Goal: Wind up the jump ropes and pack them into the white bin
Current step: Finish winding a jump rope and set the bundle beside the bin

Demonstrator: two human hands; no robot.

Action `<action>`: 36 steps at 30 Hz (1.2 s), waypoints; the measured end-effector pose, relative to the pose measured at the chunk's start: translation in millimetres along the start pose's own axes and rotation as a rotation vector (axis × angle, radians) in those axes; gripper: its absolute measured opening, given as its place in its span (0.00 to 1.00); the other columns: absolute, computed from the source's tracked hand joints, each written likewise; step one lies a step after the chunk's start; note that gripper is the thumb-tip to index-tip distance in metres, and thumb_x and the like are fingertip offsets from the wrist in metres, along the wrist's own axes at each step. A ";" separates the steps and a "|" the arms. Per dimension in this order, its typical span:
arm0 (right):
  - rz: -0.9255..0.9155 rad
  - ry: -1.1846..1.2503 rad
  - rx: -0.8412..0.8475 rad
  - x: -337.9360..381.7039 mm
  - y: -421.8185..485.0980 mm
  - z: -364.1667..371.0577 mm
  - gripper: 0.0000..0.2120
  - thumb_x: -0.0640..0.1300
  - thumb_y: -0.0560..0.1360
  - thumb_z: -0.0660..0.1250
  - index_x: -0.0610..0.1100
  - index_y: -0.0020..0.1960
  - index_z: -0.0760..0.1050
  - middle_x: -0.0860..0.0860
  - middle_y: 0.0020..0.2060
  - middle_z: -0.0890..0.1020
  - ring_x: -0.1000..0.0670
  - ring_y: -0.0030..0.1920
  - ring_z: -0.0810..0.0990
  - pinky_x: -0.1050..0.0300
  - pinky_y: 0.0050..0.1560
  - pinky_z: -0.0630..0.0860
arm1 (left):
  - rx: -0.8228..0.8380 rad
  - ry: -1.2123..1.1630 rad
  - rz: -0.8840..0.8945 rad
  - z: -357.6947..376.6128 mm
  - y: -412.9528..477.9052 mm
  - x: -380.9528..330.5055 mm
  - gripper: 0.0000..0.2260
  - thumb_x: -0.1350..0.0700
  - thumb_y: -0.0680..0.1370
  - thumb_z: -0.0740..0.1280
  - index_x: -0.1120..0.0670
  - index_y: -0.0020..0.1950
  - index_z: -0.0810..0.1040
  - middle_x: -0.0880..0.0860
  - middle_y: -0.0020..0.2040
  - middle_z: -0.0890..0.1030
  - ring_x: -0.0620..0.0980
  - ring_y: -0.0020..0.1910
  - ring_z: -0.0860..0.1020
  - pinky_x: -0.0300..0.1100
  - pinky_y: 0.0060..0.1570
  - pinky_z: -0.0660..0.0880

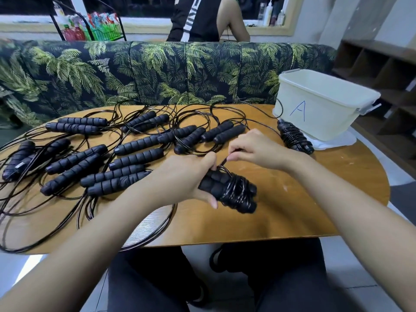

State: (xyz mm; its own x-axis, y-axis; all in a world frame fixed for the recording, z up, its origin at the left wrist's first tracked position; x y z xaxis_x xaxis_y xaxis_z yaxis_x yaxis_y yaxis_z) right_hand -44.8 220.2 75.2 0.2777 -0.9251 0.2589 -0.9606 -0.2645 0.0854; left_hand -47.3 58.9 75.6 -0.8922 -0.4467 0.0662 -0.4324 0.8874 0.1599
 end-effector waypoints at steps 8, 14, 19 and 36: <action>0.115 -0.353 -0.288 46.4 -10.8 2.1 0.13 0.48 0.84 0.50 0.47 0.50 0.72 0.53 0.43 0.80 0.47 0.44 0.78 0.49 0.51 0.64 | -0.261 0.170 -0.335 11.0 8.5 17.9 0.35 0.24 0.60 0.52 0.57 0.43 0.66 0.51 0.29 0.75 0.53 0.25 0.76 0.37 0.21 0.58; 0.216 -0.538 -0.723 68.0 -37.6 25.7 0.09 0.41 0.79 0.58 0.45 0.44 0.76 0.51 0.33 0.77 0.47 0.32 0.76 0.50 0.44 0.66 | -0.372 -0.340 -0.549 19.6 5.5 26.1 0.36 0.28 0.65 0.54 0.58 0.56 0.64 0.54 0.43 0.79 0.59 0.44 0.79 0.46 0.33 0.67; 0.198 -0.545 -0.847 74.5 -52.8 44.2 0.10 0.45 0.82 0.59 0.44 0.50 0.78 0.53 0.35 0.77 0.49 0.35 0.76 0.50 0.51 0.69 | -0.404 -0.840 -0.644 29.8 4.5 30.0 0.20 0.41 0.75 0.64 0.56 0.53 0.67 0.48 0.41 0.75 0.50 0.42 0.75 0.41 0.36 0.68; -0.059 -0.044 -0.056 24.9 -56.6 -9.8 0.46 0.66 0.66 0.71 0.62 0.77 0.50 0.53 0.74 0.62 0.49 0.70 0.69 0.46 0.64 0.73 | -0.258 -0.497 -0.302 1.4 9.9 5.1 0.29 0.32 0.60 0.72 0.49 0.49 0.65 0.44 0.39 0.78 0.48 0.39 0.77 0.46 0.41 0.72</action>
State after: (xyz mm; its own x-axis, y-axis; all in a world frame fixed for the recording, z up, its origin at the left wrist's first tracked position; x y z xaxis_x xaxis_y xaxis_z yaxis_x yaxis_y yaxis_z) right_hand 16.6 214.7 86.2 0.3317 -0.9198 0.2098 -0.9402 -0.3043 0.1528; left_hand -56.3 65.5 76.1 -0.7166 -0.5114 -0.4742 -0.6843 0.6471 0.3362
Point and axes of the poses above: each hand's wrist, its own y-axis towards the middle knuckle, its own z-axis out of the palm, x = y × z, the point moved 6 cm from there along y, towards the middle knuckle
